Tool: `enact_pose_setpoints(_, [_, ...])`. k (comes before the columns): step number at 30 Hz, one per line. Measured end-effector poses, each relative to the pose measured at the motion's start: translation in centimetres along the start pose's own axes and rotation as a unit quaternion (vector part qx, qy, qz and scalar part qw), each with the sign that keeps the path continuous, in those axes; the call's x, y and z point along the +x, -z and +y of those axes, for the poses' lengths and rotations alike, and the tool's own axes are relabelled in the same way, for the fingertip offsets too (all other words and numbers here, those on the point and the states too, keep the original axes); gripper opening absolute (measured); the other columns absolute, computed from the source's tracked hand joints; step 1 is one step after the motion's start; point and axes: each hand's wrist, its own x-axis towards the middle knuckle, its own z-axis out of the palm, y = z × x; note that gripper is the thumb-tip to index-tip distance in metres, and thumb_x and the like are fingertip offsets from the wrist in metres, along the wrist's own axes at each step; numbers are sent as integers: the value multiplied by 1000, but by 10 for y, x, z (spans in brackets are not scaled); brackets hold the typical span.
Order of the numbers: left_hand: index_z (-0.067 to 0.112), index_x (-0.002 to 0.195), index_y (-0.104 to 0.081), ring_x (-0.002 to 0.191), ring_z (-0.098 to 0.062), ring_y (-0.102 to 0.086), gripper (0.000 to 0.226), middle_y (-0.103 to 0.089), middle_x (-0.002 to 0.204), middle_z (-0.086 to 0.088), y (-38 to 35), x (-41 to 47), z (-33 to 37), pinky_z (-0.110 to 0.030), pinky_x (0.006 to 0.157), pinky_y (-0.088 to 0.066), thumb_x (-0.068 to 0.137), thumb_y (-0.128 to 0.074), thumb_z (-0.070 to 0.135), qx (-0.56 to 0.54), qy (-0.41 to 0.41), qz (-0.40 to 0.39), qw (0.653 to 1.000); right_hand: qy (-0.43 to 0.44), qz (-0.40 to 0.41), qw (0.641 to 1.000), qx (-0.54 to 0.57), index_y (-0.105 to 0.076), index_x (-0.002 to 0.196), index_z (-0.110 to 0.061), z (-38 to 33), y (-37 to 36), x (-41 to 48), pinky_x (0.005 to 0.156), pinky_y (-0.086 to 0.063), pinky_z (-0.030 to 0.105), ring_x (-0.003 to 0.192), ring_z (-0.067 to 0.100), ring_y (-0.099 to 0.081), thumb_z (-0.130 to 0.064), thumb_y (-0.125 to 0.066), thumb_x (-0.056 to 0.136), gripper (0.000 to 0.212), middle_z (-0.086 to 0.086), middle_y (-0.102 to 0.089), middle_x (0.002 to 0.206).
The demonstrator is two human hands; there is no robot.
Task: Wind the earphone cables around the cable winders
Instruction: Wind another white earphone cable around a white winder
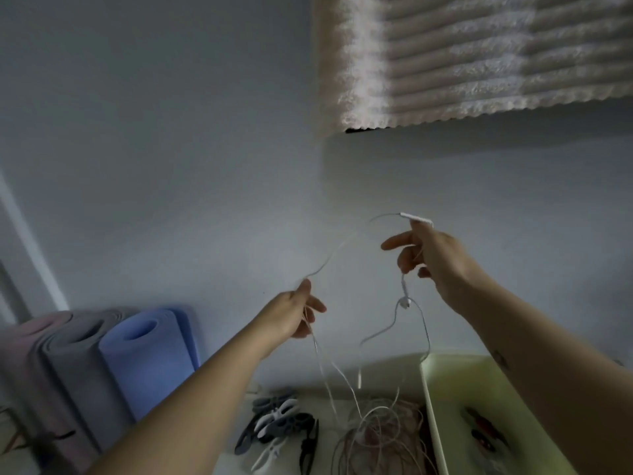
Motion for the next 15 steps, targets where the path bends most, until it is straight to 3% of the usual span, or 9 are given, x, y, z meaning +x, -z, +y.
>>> enact_pose_setpoints(4, [13, 78, -64, 66, -15, -58, 49, -58, 77, -4, 8, 2, 30, -27, 68, -52, 105, -29, 34, -92, -90, 59, 990, -47, -68, 997, 4, -72, 81, -11, 12, -11, -1, 70, -40, 33, 64, 19, -55, -42, -23, 102, 62, 2, -58, 51])
enact_pose_setpoints(8, [18, 82, -62, 90, -13, -63, 41, -64, 90, 0, 12, 0, 56, -34, 86, -52, 105, -29, 29, -106, -176, 59, 977, -98, -141, 985, -18, -69, 90, -4, 20, -15, 0, 56, -41, 27, 52, 17, -50, -41, -24, 103, 60, 6, -56, 55])
enact_pose_setpoints(11, [26, 88, -62, 110, -13, -58, 40, -63, 107, 3, 12, -3, 71, -32, 92, -51, 106, -27, 29, -84, -240, 63, 965, -114, -142, 983, -15, -68, 89, -4, 26, -20, 2, 59, -42, 28, 56, 18, -51, -36, -26, 104, 54, 8, -58, 63])
enact_pose_setpoints(15, [39, 87, -65, 120, -11, -52, 36, -56, 120, 3, 10, -3, 88, -40, 105, -43, 96, -30, 42, -33, -315, 105, 943, -114, -163, 980, -30, -64, 99, -5, 35, -29, 1, 52, -36, 24, 52, 14, -44, -25, -30, 104, 39, 9, -61, 74])
